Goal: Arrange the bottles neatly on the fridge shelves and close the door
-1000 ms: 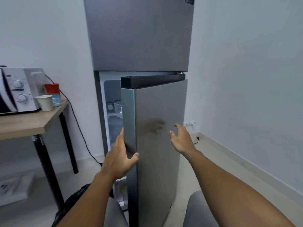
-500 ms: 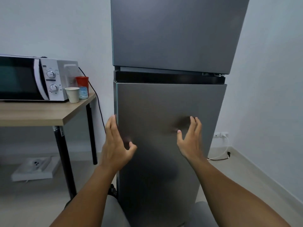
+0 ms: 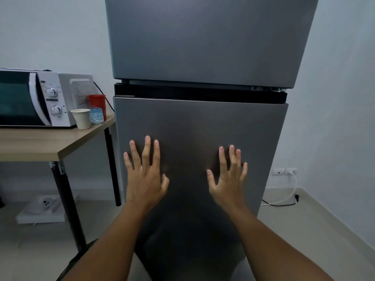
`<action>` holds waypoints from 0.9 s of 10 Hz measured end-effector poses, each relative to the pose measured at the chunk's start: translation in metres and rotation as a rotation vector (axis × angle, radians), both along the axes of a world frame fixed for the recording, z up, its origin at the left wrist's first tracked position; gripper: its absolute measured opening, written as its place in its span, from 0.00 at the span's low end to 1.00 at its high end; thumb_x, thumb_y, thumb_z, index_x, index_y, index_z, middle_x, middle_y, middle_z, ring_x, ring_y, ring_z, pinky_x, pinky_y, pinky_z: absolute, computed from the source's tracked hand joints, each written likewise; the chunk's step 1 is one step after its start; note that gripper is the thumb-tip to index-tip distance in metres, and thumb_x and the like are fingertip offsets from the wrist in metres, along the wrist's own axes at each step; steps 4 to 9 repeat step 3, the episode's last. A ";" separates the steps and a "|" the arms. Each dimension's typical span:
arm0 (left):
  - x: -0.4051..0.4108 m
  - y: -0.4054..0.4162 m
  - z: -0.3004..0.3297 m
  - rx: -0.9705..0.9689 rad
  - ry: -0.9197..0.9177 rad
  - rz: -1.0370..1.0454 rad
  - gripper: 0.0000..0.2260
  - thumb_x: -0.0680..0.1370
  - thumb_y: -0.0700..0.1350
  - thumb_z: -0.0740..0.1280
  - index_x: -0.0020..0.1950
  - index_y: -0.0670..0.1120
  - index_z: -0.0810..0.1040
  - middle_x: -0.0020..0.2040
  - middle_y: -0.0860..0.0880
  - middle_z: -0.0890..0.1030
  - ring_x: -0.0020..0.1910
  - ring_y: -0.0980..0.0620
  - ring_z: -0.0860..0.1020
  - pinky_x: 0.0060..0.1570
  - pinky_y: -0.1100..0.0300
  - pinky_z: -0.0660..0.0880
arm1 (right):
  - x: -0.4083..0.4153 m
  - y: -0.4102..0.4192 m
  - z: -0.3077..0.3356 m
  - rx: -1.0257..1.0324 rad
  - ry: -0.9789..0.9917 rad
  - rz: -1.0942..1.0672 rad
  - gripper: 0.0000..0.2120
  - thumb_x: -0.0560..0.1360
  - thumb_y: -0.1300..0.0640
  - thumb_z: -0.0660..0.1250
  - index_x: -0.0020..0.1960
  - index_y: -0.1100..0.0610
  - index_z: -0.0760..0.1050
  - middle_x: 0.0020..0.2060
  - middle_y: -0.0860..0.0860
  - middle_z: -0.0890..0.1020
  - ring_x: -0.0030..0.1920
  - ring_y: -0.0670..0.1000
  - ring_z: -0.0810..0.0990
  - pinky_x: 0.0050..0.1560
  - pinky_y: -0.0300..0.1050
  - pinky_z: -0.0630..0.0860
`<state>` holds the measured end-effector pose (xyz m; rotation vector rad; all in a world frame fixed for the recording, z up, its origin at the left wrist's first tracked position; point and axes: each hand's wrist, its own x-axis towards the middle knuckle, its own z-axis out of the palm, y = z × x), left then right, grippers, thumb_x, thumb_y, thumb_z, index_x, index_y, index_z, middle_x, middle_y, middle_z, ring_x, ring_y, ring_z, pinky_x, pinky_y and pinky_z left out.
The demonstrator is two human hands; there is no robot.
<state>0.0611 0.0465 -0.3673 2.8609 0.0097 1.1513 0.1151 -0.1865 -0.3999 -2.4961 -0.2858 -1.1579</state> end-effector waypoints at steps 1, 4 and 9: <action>0.009 0.003 0.005 0.005 0.039 -0.002 0.47 0.71 0.54 0.69 0.80 0.45 0.43 0.80 0.43 0.39 0.77 0.35 0.37 0.73 0.33 0.53 | -0.002 -0.004 0.004 -0.009 0.035 0.045 0.38 0.77 0.47 0.64 0.81 0.48 0.49 0.81 0.51 0.47 0.80 0.53 0.41 0.77 0.65 0.47; -0.026 0.010 -0.023 -0.073 0.173 -0.199 0.23 0.73 0.54 0.65 0.67 0.49 0.72 0.68 0.47 0.70 0.73 0.42 0.66 0.65 0.50 0.71 | -0.039 -0.055 0.050 0.383 -0.050 0.399 0.10 0.76 0.59 0.69 0.56 0.54 0.81 0.52 0.49 0.84 0.55 0.52 0.83 0.58 0.45 0.77; -0.026 0.010 -0.023 -0.073 0.173 -0.199 0.23 0.73 0.54 0.65 0.67 0.49 0.72 0.68 0.47 0.70 0.73 0.42 0.66 0.65 0.50 0.71 | -0.039 -0.055 0.050 0.383 -0.050 0.399 0.10 0.76 0.59 0.69 0.56 0.54 0.81 0.52 0.49 0.84 0.55 0.52 0.83 0.58 0.45 0.77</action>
